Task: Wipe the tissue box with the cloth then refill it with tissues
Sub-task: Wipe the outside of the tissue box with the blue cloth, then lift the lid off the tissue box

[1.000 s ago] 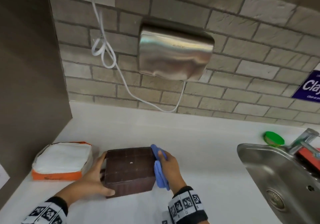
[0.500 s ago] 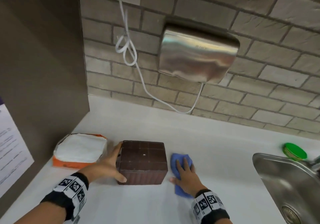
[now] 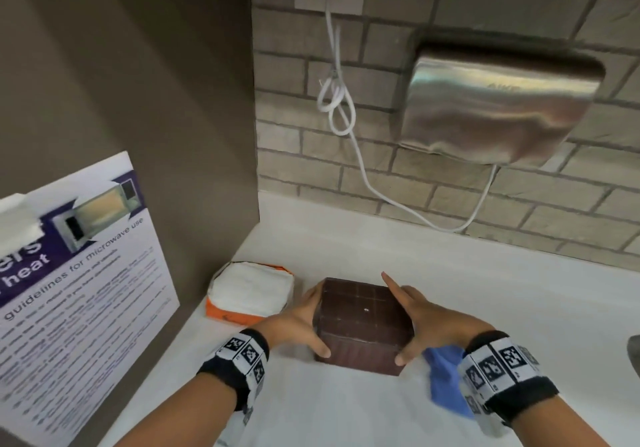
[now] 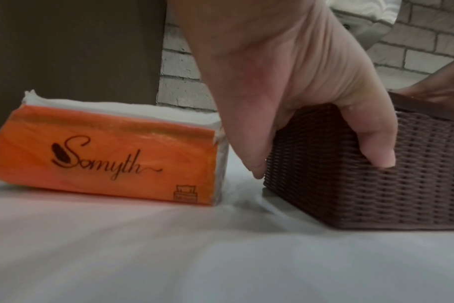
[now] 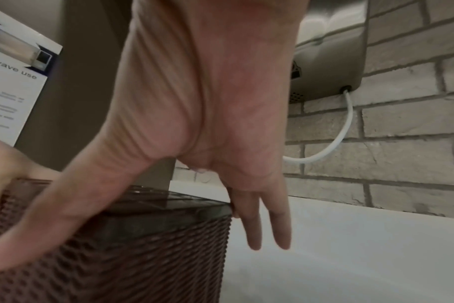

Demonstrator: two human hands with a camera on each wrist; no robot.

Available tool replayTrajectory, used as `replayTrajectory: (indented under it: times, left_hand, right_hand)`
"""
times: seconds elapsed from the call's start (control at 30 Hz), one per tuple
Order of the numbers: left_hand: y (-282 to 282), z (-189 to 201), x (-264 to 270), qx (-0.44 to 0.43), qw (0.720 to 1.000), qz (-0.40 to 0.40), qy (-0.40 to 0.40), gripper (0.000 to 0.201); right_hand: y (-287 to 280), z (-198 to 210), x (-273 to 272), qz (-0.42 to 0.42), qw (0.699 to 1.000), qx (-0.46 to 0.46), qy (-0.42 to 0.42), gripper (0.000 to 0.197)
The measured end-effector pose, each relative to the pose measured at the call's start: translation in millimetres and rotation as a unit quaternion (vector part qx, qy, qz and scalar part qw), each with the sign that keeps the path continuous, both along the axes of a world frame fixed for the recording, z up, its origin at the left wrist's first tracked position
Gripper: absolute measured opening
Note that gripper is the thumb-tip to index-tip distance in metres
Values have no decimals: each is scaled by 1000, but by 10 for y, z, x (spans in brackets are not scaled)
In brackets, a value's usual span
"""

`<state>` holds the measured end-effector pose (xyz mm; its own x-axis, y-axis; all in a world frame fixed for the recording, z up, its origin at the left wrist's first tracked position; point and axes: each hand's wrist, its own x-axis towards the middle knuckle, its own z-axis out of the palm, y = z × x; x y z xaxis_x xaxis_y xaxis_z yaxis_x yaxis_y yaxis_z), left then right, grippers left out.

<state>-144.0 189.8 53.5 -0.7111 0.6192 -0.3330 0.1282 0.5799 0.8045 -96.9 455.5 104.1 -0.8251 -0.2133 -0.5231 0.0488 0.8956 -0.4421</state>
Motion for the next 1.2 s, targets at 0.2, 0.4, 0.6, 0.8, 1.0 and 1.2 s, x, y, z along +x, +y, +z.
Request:
replayTrajectory:
  times: [0.2, 0.4, 0.6, 0.8, 1.0, 1.2]
  left_hand:
    - [1, -21, -20, -12, 1000, 1, -1, 134]
    - [0, -70, -54, -27, 999, -6, 16, 133]
    - [-14, -69, -80, -40, 999, -27, 23, 132]
    - [-21, -59, -86, -24, 999, -11, 22, 132]
    - [-10, -65, -105, -26, 999, -22, 17, 132]
    - [-6, -81, -98, -46, 999, -16, 23, 131]
  right_hand:
    - [-50, 86, -13, 26, 997, 67, 19, 145]
    - [-166, 200, -30, 59, 989, 128, 41, 147]
    - [-157, 159, 70, 56, 988, 115, 88, 139]
    - [-124, 211, 72, 63, 980, 113, 149, 131]
    - [-36, 239, 69, 35, 998, 9, 48, 97]
    - [2, 347, 74, 39, 993, -19, 106, 60]
